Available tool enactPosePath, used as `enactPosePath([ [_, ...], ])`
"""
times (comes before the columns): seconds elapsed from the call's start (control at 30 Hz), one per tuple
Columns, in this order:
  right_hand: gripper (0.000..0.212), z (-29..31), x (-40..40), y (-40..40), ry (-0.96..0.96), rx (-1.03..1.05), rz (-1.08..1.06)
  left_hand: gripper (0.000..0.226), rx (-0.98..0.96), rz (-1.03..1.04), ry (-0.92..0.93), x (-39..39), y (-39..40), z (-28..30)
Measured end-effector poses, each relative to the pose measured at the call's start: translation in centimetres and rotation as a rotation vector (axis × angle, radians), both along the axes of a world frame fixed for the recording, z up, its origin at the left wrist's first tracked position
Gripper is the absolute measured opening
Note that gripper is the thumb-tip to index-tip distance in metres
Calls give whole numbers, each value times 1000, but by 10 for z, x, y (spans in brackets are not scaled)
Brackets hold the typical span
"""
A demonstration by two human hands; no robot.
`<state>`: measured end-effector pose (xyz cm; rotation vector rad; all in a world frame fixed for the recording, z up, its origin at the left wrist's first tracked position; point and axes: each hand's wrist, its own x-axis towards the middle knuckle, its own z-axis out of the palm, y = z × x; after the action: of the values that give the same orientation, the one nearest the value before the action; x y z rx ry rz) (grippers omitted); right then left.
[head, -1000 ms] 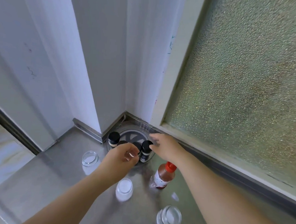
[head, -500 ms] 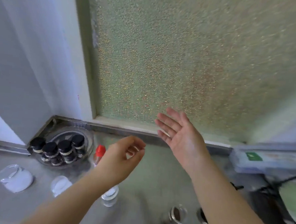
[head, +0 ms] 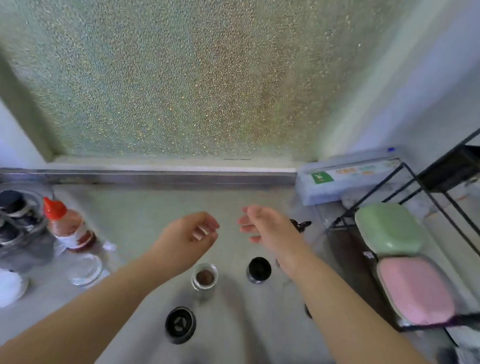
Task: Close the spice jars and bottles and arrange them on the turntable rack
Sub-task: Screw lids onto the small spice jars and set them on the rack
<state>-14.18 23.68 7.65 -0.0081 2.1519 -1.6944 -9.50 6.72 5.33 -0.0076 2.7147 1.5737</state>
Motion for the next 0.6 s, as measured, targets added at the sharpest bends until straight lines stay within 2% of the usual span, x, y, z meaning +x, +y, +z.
enactPosePath([
  [0.27, 11, -11, 1, -6, -10, 31, 135, 26, -19, 85, -29, 8, -6, -10],
  [0.43, 13, -27, 7, -12, -16, 131, 254, 14, -39, 150, -81, 26, -19, -19],
  [0.6, 19, -38, 15, -19, -32, 175, 338, 24, -85, 158, -193, 47, -33, -32],
])
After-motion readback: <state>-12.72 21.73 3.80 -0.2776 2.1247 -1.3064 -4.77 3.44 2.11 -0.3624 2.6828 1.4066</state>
